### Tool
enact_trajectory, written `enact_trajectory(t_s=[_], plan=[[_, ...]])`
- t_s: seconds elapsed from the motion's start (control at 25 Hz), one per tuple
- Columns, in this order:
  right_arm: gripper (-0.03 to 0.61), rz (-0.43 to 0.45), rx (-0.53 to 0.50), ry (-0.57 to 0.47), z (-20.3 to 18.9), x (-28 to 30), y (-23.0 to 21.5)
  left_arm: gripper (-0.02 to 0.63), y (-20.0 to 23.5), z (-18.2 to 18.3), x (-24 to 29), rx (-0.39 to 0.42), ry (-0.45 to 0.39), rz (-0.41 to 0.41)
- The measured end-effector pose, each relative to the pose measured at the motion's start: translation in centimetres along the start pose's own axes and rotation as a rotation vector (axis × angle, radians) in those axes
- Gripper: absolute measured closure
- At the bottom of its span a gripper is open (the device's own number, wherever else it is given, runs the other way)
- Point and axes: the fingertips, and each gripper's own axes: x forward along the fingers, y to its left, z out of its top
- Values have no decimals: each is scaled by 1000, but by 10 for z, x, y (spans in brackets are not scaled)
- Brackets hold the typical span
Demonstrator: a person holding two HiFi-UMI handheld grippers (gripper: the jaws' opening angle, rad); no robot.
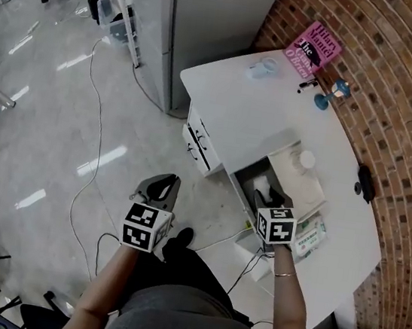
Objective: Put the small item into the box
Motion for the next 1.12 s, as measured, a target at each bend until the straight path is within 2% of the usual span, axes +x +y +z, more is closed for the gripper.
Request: enact_trajectory(t_s=[0.44, 1.12], plan=[[413, -13, -64, 113, -17, 20, -3, 576, 11, -4, -3, -23, 0, 24], [410, -2, -86, 147, -27, 28, -6, 576, 14, -3, -1, -11, 10, 28]])
